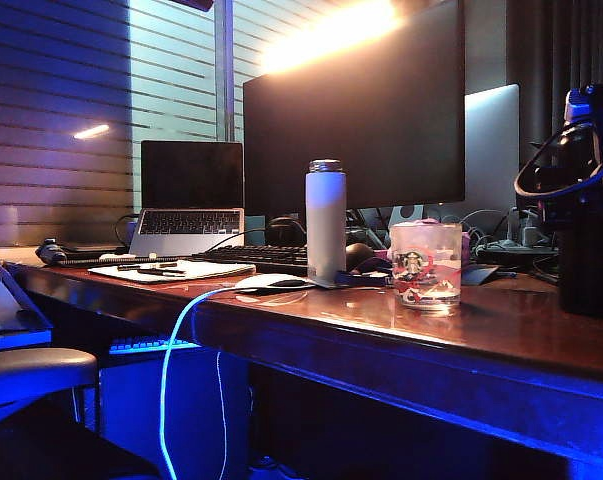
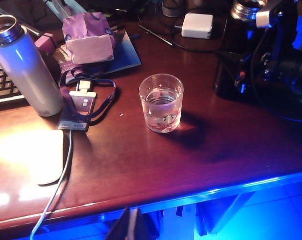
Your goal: Pick up the black thermos, pour a little water from inside into the glass cup, then place the black thermos back on the table.
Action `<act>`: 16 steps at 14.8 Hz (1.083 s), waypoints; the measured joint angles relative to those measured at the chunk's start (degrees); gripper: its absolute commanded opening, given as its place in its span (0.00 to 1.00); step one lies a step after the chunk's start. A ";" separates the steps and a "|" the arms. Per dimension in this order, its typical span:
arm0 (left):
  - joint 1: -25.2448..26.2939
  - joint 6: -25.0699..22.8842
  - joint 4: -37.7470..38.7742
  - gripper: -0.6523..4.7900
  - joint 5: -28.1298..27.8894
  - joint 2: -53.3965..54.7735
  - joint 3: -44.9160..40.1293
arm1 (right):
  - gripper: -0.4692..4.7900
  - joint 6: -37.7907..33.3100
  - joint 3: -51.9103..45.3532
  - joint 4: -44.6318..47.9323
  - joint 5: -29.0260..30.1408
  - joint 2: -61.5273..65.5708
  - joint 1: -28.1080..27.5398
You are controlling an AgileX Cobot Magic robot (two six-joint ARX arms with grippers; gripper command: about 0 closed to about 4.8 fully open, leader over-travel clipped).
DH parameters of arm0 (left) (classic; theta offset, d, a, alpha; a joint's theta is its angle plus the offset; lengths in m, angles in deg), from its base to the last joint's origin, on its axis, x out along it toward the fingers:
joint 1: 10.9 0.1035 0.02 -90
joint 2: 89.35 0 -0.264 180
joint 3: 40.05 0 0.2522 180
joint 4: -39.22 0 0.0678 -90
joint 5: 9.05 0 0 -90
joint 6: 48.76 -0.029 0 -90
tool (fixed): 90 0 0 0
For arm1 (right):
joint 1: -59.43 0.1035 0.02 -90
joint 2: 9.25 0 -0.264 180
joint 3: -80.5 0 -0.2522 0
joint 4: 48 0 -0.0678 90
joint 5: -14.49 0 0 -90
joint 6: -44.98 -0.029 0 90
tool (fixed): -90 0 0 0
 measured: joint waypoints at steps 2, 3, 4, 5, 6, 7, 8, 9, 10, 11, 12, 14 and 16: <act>0.00 0.00 0.00 0.11 0.00 0.00 0.00 | 0.11 0.22 0.00 -0.87 0.00 -0.50 0.00; 0.00 0.00 0.00 0.11 0.00 0.00 0.00 | 0.11 1.27 0.00 -1.46 -0.02 -0.96 0.09; 0.00 0.00 0.00 0.11 0.00 0.00 0.00 | 0.11 2.97 0.00 -2.23 0.00 -1.55 0.15; 0.00 0.00 0.00 0.11 0.00 0.00 0.00 | 0.11 4.26 0.00 -3.76 -0.02 -2.60 0.15; 0.00 0.00 0.00 0.11 0.00 0.00 0.00 | 0.11 4.72 0.57 -7.02 -0.15 -4.00 0.13; 0.00 0.00 0.00 0.11 0.00 0.00 0.00 | 0.11 4.87 2.38 -11.23 -0.26 -4.96 0.13; 0.00 0.00 0.00 0.11 0.00 0.00 0.00 | 0.11 4.98 4.87 -14.86 -0.22 -5.64 0.11; 0.00 0.00 0.00 0.11 0.00 0.00 0.00 | 0.11 4.98 7.26 -16.94 0.46 -5.79 0.13; 0.00 0.00 0.00 0.11 0.00 0.00 0.00 | 0.11 4.98 9.07 -18.16 1.49 -5.84 0.17; 0.00 0.00 0.00 0.11 0.00 0.00 0.00 | 0.11 4.98 11.23 -20.46 2.01 -5.84 0.70; 0.00 0.00 0.00 0.11 0.00 0.02 0.00 | 0.11 5.01 12.98 -22.47 3.69 -5.86 0.87; 0.00 0.00 0.00 0.11 0.00 0.00 0.00 | 0.11 6.23 14.84 -24.39 4.79 -5.84 1.57; 0.00 0.00 0.00 0.11 0.00 0.00 0.00 | 0.11 8.41 16.81 -25.73 5.05 -5.29 1.64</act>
